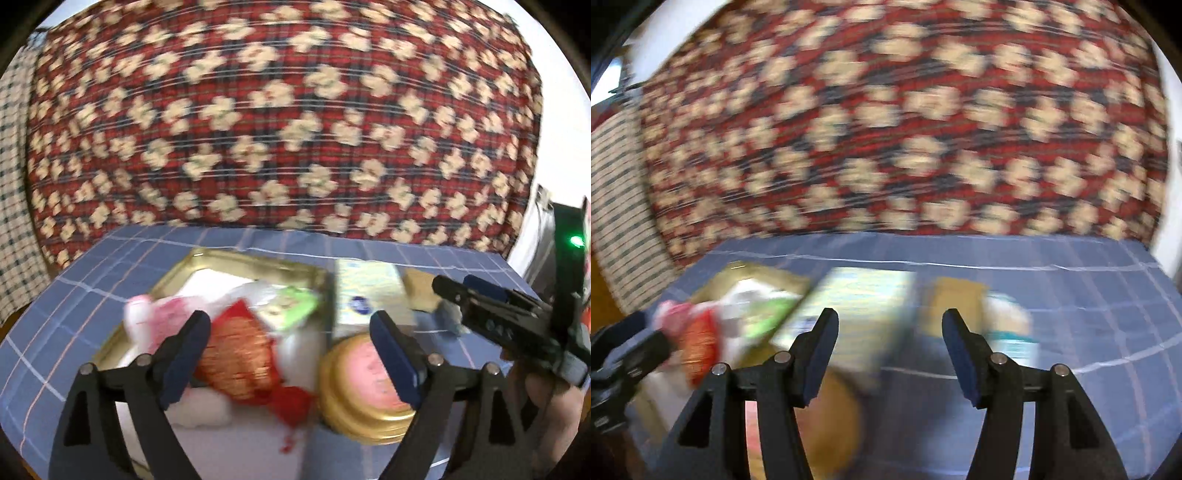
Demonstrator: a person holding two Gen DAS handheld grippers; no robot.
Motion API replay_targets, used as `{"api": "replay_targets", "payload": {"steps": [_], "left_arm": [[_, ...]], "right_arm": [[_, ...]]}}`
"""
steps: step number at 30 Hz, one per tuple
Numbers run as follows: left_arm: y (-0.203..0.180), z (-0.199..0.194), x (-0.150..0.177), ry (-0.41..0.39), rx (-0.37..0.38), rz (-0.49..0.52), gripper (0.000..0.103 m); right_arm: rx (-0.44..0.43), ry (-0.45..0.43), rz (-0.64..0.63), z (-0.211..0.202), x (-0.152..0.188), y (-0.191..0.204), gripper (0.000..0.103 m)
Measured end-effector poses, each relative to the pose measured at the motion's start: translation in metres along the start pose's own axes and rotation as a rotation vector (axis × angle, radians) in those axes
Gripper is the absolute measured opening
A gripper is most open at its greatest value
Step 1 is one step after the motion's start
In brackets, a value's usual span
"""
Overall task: Organize soft objects
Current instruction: 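Grasp the white cotton-swab pack with the right gripper, then grasp the yellow sponge with the left gripper while the right gripper holds the swab pack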
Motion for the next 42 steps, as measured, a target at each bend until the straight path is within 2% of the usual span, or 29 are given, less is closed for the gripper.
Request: {"api": "replay_targets", "payload": {"steps": [4,8,13,18,19,20,22,24,33,37,39,42], "left_arm": [[-0.03,0.009,-0.004,0.013,0.044,0.032,0.095],[-0.053,0.023,-0.008,0.044,0.082,0.049,0.095],[-0.077,0.037,-0.01,0.084,0.111,0.077,0.096],[-0.095,0.044,-0.01,0.101,0.106,0.113,0.096],[-0.099,0.045,-0.009,0.105,0.108,0.122,0.096],[-0.101,0.047,-0.009,0.108,0.111,0.128,0.096],[-0.106,0.05,-0.009,0.113,0.11,0.137,0.096],[-0.112,0.053,-0.01,0.117,0.114,0.144,0.096],[-0.165,0.072,-0.014,0.126,0.131,0.219,0.096],[-0.189,0.094,-0.014,0.157,0.111,0.236,0.093],[-0.199,0.108,-0.013,0.174,0.096,0.248,0.09],[-0.209,0.129,-0.01,0.205,0.073,0.256,0.083]], "right_arm": [[0.088,0.048,0.082,0.009,0.006,-0.051,0.061],[0.1,0.116,0.115,0.023,0.013,-0.078,0.061],[0.037,0.197,0.112,0.041,0.017,-0.081,0.061],[-0.004,0.265,0.156,0.061,0.026,-0.089,0.061],[-0.007,0.269,0.165,0.063,0.027,-0.091,0.059],[-0.019,0.275,0.171,0.064,0.028,-0.093,0.049],[-0.032,0.27,0.173,0.061,0.029,-0.096,0.04],[-0.038,0.249,0.174,0.055,0.025,-0.099,0.037],[0.135,0.152,0.115,0.043,-0.005,-0.132,0.036],[0.163,0.137,0.133,0.042,-0.004,-0.151,0.036],[0.144,0.14,0.157,0.042,-0.002,-0.159,0.037],[0.147,0.139,0.18,0.041,0.001,-0.167,0.037]]}}
Point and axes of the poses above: each gripper's, at about its wrist camera, not at the fingertips, and z roughly the way its jaws point, y to its left, x to its underside, the point moved 1 cm from there along z, roughly the way its jaws point, and after that the axes turned 2 degrees about -z, right-handed, at the moved point
